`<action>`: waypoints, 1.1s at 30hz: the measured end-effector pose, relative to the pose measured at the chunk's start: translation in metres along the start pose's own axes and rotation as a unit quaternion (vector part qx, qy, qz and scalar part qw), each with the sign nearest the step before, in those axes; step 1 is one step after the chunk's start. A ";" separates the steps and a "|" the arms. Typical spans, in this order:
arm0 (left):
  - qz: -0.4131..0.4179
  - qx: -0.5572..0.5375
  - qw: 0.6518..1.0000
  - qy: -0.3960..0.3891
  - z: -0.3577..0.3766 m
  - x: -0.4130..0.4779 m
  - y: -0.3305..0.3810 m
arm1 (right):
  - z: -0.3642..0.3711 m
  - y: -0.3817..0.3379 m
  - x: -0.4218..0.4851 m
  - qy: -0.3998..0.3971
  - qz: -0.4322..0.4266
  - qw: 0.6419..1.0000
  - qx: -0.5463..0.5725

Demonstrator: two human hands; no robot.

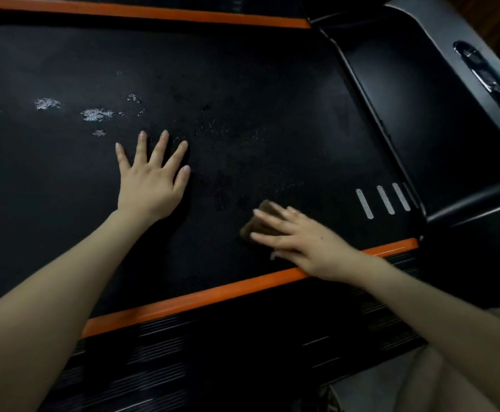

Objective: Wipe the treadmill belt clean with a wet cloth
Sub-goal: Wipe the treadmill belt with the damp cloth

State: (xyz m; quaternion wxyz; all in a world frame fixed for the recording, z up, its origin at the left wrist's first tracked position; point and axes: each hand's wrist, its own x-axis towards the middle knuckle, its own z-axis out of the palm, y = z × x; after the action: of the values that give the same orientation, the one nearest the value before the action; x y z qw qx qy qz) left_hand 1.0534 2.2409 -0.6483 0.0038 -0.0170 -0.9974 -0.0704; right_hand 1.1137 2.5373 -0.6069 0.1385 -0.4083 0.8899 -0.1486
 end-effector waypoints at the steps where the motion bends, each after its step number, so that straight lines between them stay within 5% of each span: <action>1: 0.000 0.001 1.000 0.002 0.000 0.000 0.000 | -0.006 0.018 -0.007 0.001 0.022 1.000 -0.002; 6: -0.005 0.004 1.000 0.000 -0.001 0.000 0.003 | -0.014 0.043 0.020 0.143 0.276 0.950 0.013; 8: -0.002 0.006 1.000 0.007 -0.001 -0.001 0.003 | 0.001 0.014 0.027 0.163 0.196 0.967 0.001; 11: 0.000 0.008 1.000 0.009 -0.001 0.000 0.002 | 0.019 -0.024 0.024 0.071 -0.012 0.997 -0.030; 14: -0.006 0.009 1.000 0.005 -0.003 0.000 0.001 | 0.002 0.000 0.047 0.043 -0.074 0.994 -0.066; 16: -0.003 0.004 1.000 0.000 -0.002 -0.002 0.002 | -0.006 0.031 0.077 0.081 -0.029 0.992 -0.092; 21: -0.010 -0.002 1.000 0.003 -0.002 -0.002 0.004 | -0.028 0.066 0.158 0.191 0.258 0.945 -0.058; 24: -0.009 -0.010 1.000 0.006 -0.002 -0.001 0.003 | -0.001 0.025 0.135 0.198 0.112 0.969 -0.092; 26: -0.007 -0.041 0.999 0.022 -0.003 0.000 0.001 | 0.018 -0.006 0.099 0.127 -0.029 0.987 -0.091; 29: -0.023 -0.087 0.995 0.050 -0.007 0.002 -0.007 | 0.005 0.007 0.094 0.076 -0.125 0.984 -0.099; 31: -0.046 -0.070 0.994 0.066 -0.014 0.005 -0.018 | -0.011 0.036 0.125 0.128 -0.071 0.981 -0.126; 33: -0.072 -0.041 0.994 0.075 -0.021 0.009 -0.032 | -0.029 0.061 0.166 0.182 0.110 0.971 -0.109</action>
State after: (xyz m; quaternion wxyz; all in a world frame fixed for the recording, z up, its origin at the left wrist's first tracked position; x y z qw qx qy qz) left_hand 1.0435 2.2062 -0.6324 0.0725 0.0599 -0.9891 -0.1129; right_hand 0.9573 2.4525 -0.6245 -0.0552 -0.2865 0.9505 -0.1067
